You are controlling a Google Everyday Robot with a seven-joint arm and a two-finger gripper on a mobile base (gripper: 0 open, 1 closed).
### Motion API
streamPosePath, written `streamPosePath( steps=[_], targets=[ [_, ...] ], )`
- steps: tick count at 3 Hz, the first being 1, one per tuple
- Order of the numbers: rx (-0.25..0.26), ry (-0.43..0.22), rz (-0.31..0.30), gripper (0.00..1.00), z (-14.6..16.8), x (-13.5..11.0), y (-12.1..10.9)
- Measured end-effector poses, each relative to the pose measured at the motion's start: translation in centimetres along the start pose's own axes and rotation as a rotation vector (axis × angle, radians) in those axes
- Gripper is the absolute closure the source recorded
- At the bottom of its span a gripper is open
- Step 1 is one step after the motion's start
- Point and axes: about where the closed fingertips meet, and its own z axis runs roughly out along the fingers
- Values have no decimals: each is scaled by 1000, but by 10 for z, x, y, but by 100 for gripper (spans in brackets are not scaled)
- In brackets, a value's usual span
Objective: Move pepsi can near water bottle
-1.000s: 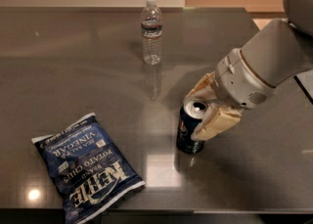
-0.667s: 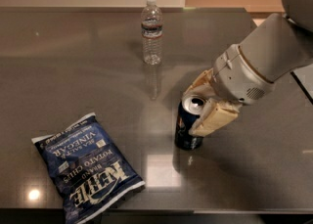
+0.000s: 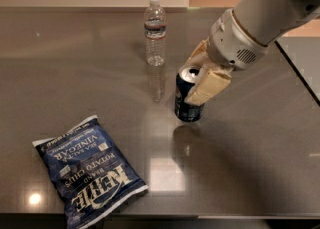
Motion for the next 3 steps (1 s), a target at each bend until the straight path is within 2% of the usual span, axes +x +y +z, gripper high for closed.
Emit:
streamPosePath(
  steps=[2,3],
  targets=[
    [78,1,52,100,-2,-19,-77],
    [105,0,85,100,5,-16,-117]
  ],
)
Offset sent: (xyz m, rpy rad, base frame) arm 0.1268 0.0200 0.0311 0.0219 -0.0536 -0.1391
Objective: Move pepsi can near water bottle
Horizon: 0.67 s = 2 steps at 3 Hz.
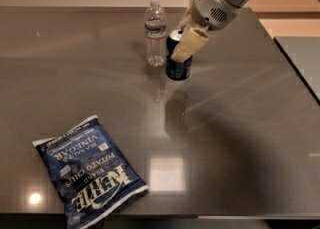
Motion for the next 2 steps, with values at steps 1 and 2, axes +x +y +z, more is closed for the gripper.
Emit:
streamPosePath(
  steps=[1,2],
  targets=[
    [11,-6,46,100,14,11,-31],
    [10,-4,86,100,31,28,-51]
  ],
)
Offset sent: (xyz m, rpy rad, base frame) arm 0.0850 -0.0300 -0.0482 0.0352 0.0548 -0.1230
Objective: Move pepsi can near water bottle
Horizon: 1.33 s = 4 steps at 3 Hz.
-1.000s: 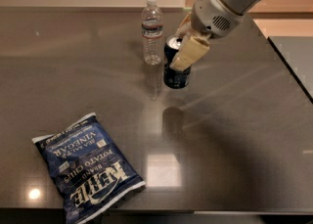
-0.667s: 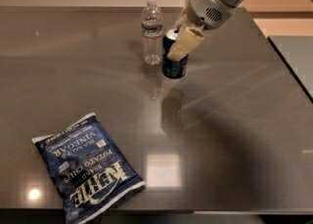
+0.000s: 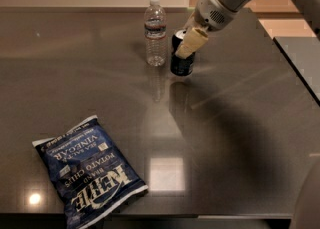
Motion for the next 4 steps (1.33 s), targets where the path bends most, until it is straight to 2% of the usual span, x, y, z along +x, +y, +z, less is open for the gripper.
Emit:
streamPosePath(
  steps=[1,3,4],
  targets=[
    [-4,6,23,100,14,10,-14],
    [-9,0,42,100,33,5,-35],
    [-10,10,43,82,38,2,-40]
  ],
)
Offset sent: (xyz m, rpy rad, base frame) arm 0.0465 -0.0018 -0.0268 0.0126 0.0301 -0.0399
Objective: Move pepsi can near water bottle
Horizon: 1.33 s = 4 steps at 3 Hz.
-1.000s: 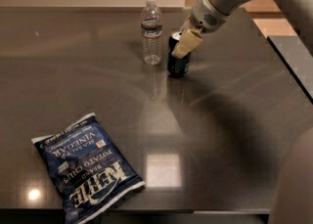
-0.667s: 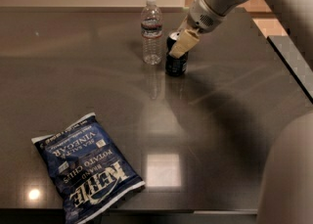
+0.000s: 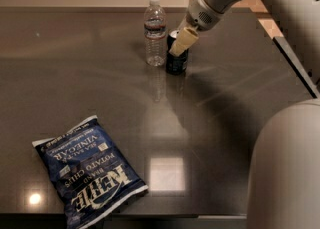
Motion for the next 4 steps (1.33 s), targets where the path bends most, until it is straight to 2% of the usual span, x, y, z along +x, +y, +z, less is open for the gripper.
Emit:
streamPosePath(
  steps=[3,4],
  targets=[
    [-7,17,-8,13,10,1,-2],
    [-11,17,-8,0,13,1,-2]
  ],
)
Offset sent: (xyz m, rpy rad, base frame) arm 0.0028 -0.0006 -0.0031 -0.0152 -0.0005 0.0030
